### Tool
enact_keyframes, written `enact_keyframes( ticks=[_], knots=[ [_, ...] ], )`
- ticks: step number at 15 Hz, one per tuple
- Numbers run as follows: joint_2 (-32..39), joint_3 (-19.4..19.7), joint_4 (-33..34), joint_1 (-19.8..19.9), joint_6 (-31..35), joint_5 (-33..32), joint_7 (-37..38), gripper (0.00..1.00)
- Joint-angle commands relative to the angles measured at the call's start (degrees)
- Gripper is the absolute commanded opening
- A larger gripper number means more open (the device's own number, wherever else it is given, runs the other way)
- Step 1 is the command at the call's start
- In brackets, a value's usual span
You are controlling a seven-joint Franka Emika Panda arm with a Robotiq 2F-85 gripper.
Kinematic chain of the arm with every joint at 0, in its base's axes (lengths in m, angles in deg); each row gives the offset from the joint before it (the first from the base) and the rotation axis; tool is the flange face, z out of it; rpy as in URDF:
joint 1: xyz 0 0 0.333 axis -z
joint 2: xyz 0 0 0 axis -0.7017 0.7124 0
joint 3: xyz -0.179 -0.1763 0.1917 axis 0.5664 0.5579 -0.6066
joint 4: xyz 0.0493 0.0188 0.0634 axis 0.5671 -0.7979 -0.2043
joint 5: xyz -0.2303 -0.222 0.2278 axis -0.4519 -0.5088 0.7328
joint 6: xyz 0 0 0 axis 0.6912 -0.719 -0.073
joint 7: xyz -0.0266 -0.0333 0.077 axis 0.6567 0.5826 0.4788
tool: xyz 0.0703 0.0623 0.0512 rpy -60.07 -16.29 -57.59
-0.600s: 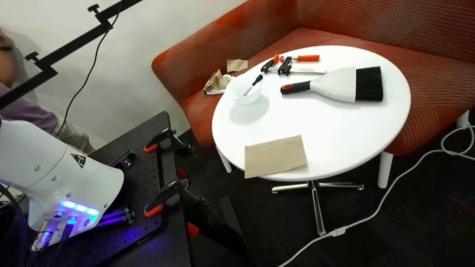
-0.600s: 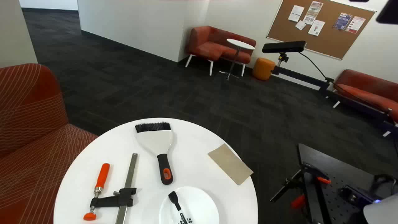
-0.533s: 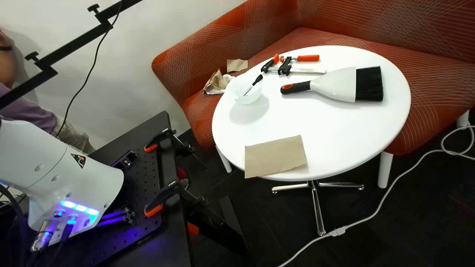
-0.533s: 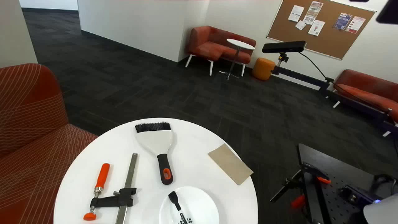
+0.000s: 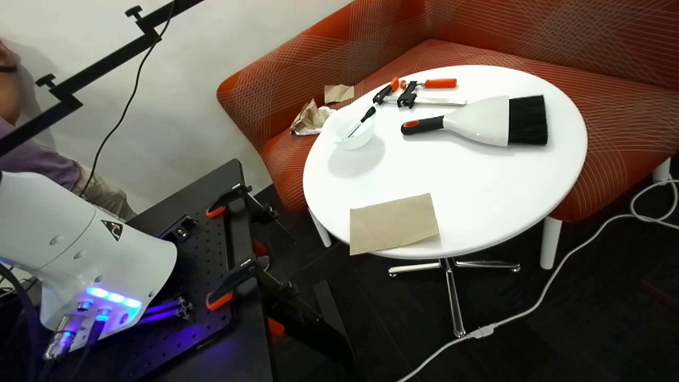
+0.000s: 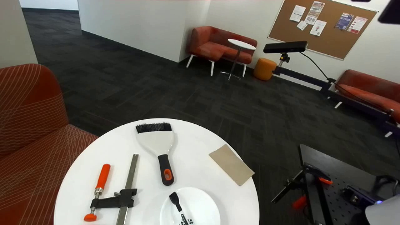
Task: Take the marker out of the bowl and put it on the table
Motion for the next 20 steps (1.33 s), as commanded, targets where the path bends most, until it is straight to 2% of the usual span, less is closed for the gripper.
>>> enact_keyframes(
  ticks=[1, 4, 7, 13, 20],
  knots=[
    [0.23, 1.70, 0.18, -1.97, -0.20, -0.35, 0.37, 1.00],
    [1.10, 2.81, -0.74, -2.02, 3.70, 1.61, 3.14, 1.00],
    [2.43, 4.01, -2.84, -1.70, 10.32, 5.19, 7.52, 1.00],
    [4.49, 5.70, -13.34, -1.71, 31.56, 10.93, 11.88, 1.00],
    [8.26, 5.28, -26.27, -1.87, 55.60, 8.50, 18.76, 1.00]
  ],
)
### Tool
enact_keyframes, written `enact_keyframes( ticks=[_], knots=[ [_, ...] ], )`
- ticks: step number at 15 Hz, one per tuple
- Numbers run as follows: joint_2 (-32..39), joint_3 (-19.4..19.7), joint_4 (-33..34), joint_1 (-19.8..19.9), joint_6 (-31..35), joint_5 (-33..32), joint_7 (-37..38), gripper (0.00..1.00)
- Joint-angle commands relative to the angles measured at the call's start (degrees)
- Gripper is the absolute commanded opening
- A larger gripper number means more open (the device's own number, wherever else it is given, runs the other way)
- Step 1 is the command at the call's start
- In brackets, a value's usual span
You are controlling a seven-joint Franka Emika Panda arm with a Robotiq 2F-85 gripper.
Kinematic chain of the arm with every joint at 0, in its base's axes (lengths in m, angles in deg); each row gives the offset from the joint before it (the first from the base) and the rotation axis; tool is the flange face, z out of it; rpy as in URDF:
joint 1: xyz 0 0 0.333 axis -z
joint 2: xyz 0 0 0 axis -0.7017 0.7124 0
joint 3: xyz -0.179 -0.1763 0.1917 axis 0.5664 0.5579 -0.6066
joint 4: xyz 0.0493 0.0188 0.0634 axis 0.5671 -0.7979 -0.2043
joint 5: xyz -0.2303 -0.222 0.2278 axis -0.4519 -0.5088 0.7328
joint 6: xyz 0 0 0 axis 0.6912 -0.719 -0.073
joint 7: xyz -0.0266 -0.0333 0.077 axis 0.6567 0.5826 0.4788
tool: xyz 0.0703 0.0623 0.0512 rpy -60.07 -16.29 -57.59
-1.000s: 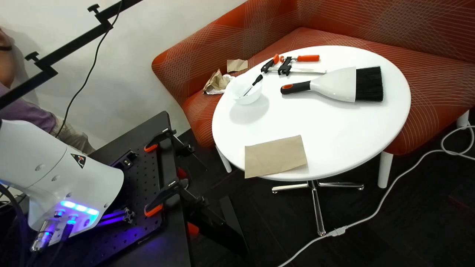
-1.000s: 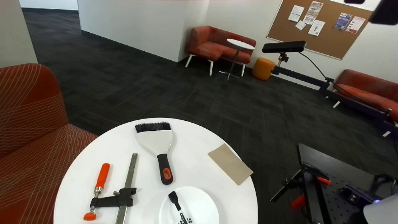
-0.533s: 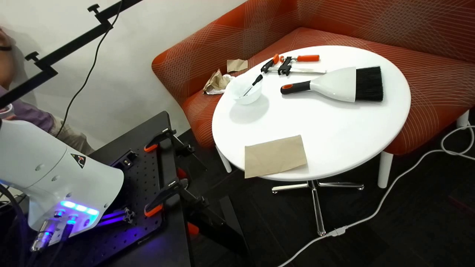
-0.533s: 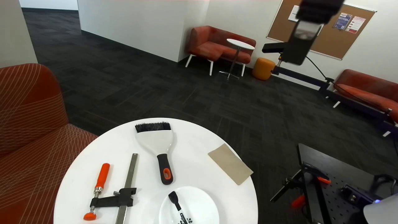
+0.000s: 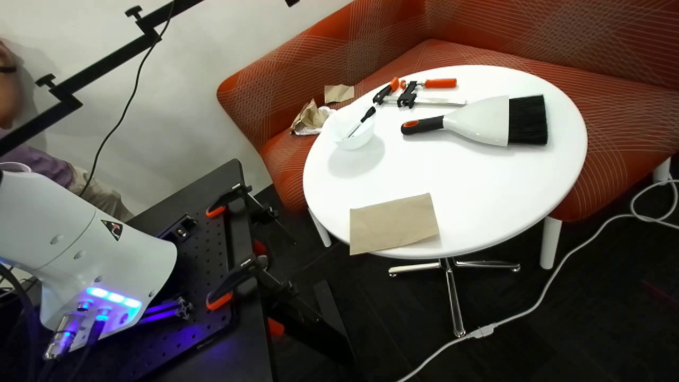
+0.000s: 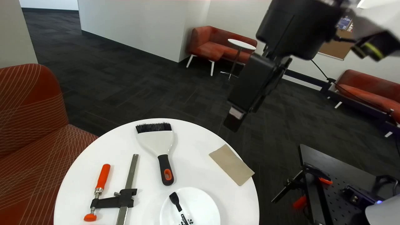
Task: Take the marker out of the bowl and put it on the table
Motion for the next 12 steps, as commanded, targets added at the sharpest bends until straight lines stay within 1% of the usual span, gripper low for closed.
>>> enact_keyframes(
  ticks=[1, 4, 6, 7, 8, 12],
  knots=[
    [2.02, 0.05, -4.85, -0.93, 9.65, -2.21, 5.81, 1.00],
    [5.18, 0.03, -6.36, -1.72, 14.45, -6.69, 11.17, 1.00],
    [6.42, 0.34, -6.34, -2.74, 14.81, -8.89, 13.71, 1.00],
    [6.42, 0.49, -6.21, -3.27, 13.62, -8.99, 14.24, 1.00],
    [6.36, 1.08, -6.10, -3.17, 13.40, -7.51, 11.55, 1.00],
    [6.82, 1.03, -6.10, -3.82, 13.40, -7.72, 12.43, 1.00]
  ],
)
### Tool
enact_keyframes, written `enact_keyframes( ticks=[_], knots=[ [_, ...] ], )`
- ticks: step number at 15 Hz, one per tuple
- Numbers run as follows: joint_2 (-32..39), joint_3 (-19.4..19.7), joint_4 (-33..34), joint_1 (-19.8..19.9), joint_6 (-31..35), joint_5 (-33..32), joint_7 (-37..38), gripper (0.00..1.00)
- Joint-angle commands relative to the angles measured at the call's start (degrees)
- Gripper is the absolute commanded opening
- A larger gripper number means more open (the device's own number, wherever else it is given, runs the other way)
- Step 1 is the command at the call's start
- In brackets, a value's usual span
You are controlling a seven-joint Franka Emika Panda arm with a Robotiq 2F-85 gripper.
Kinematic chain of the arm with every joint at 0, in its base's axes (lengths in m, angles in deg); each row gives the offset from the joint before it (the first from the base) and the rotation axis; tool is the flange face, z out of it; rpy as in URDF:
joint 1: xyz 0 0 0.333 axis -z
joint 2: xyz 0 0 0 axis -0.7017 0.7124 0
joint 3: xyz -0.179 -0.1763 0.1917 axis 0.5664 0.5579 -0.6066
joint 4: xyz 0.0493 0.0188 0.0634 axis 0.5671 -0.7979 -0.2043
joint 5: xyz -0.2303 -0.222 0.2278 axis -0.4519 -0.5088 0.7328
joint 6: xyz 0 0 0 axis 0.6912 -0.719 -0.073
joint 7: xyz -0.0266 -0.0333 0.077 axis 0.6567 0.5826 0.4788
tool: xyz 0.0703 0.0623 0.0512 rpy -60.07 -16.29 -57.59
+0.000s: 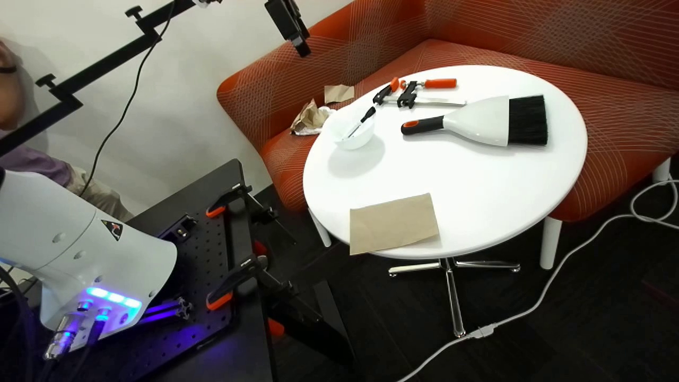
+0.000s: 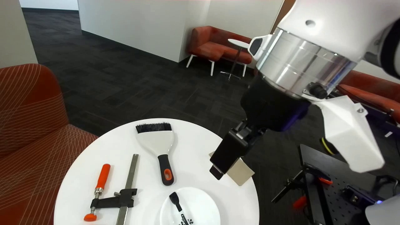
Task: Take the marker out of the bowl and put it on the table
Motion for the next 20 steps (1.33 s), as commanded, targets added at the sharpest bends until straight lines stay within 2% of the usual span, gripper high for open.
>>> enact_keyframes(
  ticks=[1, 3, 11, 14, 20],
  knots=[
    [-0.07, 1.09, 0.01, -1.03, -0.11, 0.16, -0.19, 1.00],
    [0.87, 1.09, 0.50, -1.05, 0.31, 0.99, -1.23, 1.00],
    [9.54, 3.99, 3.84, -2.31, 2.42, -5.98, 3.03, 1.00],
    [13.80, 6.43, 5.85, -4.26, 4.54, -8.48, 3.99, 1.00],
    [21.90, 9.53, 10.14, -8.42, 8.02, -6.79, 1.73, 1.00]
  ],
)
